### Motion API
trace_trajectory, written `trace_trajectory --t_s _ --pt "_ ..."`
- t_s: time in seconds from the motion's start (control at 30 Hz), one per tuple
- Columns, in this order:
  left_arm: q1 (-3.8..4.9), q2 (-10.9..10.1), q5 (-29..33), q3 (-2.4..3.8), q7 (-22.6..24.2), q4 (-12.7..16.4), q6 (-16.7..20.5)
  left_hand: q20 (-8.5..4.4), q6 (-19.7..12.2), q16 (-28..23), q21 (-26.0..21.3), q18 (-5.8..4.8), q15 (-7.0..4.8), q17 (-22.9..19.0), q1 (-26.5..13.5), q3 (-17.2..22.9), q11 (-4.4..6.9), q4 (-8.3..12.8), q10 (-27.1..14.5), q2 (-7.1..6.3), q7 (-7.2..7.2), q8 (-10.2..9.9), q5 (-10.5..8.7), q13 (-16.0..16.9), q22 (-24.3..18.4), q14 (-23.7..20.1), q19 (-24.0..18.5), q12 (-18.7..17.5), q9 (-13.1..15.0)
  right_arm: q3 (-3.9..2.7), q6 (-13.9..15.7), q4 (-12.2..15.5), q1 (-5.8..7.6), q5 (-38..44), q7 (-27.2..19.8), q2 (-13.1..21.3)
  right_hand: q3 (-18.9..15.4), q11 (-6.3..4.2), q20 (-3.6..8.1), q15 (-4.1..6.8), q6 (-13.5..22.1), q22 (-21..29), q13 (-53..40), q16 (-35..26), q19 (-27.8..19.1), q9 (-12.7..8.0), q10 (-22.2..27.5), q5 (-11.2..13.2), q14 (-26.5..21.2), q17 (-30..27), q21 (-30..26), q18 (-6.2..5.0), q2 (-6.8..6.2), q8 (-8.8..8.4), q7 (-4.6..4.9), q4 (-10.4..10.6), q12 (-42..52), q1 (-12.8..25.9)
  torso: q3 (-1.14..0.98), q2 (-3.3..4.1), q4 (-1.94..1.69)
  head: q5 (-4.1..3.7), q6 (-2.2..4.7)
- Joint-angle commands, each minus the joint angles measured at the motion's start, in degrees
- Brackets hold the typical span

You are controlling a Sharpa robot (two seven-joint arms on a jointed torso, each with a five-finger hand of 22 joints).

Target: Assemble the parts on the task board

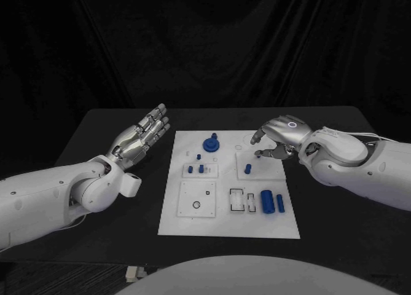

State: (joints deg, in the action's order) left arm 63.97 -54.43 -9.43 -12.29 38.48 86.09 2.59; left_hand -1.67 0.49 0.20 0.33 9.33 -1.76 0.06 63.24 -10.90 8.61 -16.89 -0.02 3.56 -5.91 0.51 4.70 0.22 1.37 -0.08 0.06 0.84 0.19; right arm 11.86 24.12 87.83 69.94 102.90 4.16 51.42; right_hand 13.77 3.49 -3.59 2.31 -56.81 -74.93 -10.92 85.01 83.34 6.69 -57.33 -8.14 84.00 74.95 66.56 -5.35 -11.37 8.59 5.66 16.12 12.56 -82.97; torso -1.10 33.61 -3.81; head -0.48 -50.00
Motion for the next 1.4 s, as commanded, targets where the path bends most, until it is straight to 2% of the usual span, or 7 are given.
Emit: trace_trajectory --t_s 0.03,0.3,0.47,0.7,0.83,1.03,1.4 --pt "-0.12 -0.19 1.5 0.06 10.63 0.61 0.52 -2.69 0.02 -0.2 -0.2 0.4 -8.26 -0.06 -0.22 0.63 0.2 -0.02 -0.02 -0.68 -0.23 -0.38 0.05 -0.12 -0.27 0.08 -0.06 -0.44 -0.06 -0.03 -1.04 -0.43 -0.44 0.98 2.03 -0.08 0.73 -0.01 -0.03 0.17 -0.27 -9.24 0.19 0.22 0.28 0.17 -0.18 -2.38 4.28 6.19 0.26 0.88 -0.28 -0.53 0.06 -0.17 -0.19 0.06 -0.01 -0.03 0.01 -0.21 0.0" --pt "-0.16 -0.84 1.51 0.06 10.46 1.73 -0.18 -3.04 0.16 -0.2 -0.19 -0.81 -7.44 -0.06 -0.29 1.65 -1.16 0.02 -0.02 -0.61 1.22 -0.34 0.84 -0.13 -0.25 0.08 -0.06 -0.49 -0.02 -0.03 -0.54 -1.7 -1.58 0.09 2.56 -0.48 1.58 0.24 -0.1 0.03 0.24 -9.16 0.54 0.15 0.09 0.31 0.06 -5.41 4.22 5.97 0.16 0.85 -0.99 -1.36 0.5 -0.18 -0.49 0.05 -0.01 -0.04 0.01 -0.05 0.0" --pt "-0.17 -1.17 1.51 0.06 10.12 2.18 -0.75 -2.25 0.91 -0.2 -0.13 -2.0 -5.55 -0.06 2.95 2.15 -2.9 0.03 -0.01 0.2 2.91 -0.18 5.94 -0.02 0.17 0.08 -0.02 -0.08 0.14 -0.03 -0.43 -2.72 -1.87 -0.28 2.64 -0.92 1.83 0.31 -0.18 -0.05 1.27 -9.08 0.67 0.19 -0.06 0.2 0.45 -5.22 4.22 6.02 -0.09 0.8 -1.16 -2.07 0.61 -0.23 -0.7 0.06 -0.01 -0.05 0.0 0.03 0.0" --pt "-0.17 -1.39 1.51 0.06 9.7 2.61 -0.92 2.23 2.88 -0.2 -0.01 -2.49 -0.51 -0.06 8.94 1.82 -4.59 0.19 0.02 1.93 3.03 0.18 11.41 0.11 0.85 0.08 0.09 0.43 0.49 -0.02 -0.61 -3.9 -2.08 -1.3 2.5 -1.52 2.01 0.32 -0.2 -0.05 1.49 -9.02 0.71 0.15 -0.16 0.19 0.57 -5.17 4.2 5.92 -0.32 0.75 -1.1 -2.23 0.54 -0.31 -0.73 -0.09 -0.01 -0.06 0.0 0.05 0.0" --pt "-0.17 -1.65 1.52 0.06 9.44 2.78 -0.84 2.92 3.35 -0.2 0.04 -2.6 0.22 -0.06 10.21 1.27 -5.3 0.17 0.08 2.49 2.75 0.26 12.5 0.22 1.12 0.08 0.16 0.92 0.56 -0.02 -0.24 -4.97 -2.33 -1.52 2.62 -2.04 2.2 0.34 -0.22 -0.06 1.58 -9.04 0.67 0.09 -0.2 0.24 0.37 -5.04 4.17 5.8 -0.25 0.76 -0.98 -2.32 0.52 -0.3 -0.58 -0.12 0.0 -0.08 0.02 -0.02 0.0" --pt "-0.17 -2.13 1.53 0.06 8.77 2.49 -0.65 5.01 5.14 -0.2 0.18 -3.53 3.31 -0.06 14.52 0.49 -9.13 0.19 0.38 4.0 3.78 0.58 16.39 0.58 1.81 0.08 0.38 2.83 0.82 -0.02 -0.61 -5.92 -2.61 -1.63 2.54 -2.44 2.46 0.27 -0.23 -0.05 1.51 -9.01 0.62 -0.04 -0.29 0.33 0.07 -4.66 4.11 5.56 -0.33 0.74 -0.81 -2.34 0.46 -0.34 -0.35 -0.24 0.0 -0.07 0.0 -0.09 0.0" --pt "-0.17 -2.32 1.53 0.06 8.3 2.27 -0.56 7.23 5.44 -0.2 0.25 -2.88 4.8 -0.06 15.0 -1.04 -10.58 0.11 0.47 4.55 3.24 0.61 15.64 0.7 2.1 0.08 0.53 3.75 0.85 -0.02 -1.09 -7.03 -3.13 -2.61 2.33 -3.17 2.55 0.29 -0.26 -0.07 1.33 -9.0 0.48 -0.1 -0.45 0.71 -0.69 -1.93 4.07 5.4 -0.32 0.73 -0.82 -2.43 0.48 0.0 0.36 0.59 0.0 -0.08 0.01 0.37 0.0"
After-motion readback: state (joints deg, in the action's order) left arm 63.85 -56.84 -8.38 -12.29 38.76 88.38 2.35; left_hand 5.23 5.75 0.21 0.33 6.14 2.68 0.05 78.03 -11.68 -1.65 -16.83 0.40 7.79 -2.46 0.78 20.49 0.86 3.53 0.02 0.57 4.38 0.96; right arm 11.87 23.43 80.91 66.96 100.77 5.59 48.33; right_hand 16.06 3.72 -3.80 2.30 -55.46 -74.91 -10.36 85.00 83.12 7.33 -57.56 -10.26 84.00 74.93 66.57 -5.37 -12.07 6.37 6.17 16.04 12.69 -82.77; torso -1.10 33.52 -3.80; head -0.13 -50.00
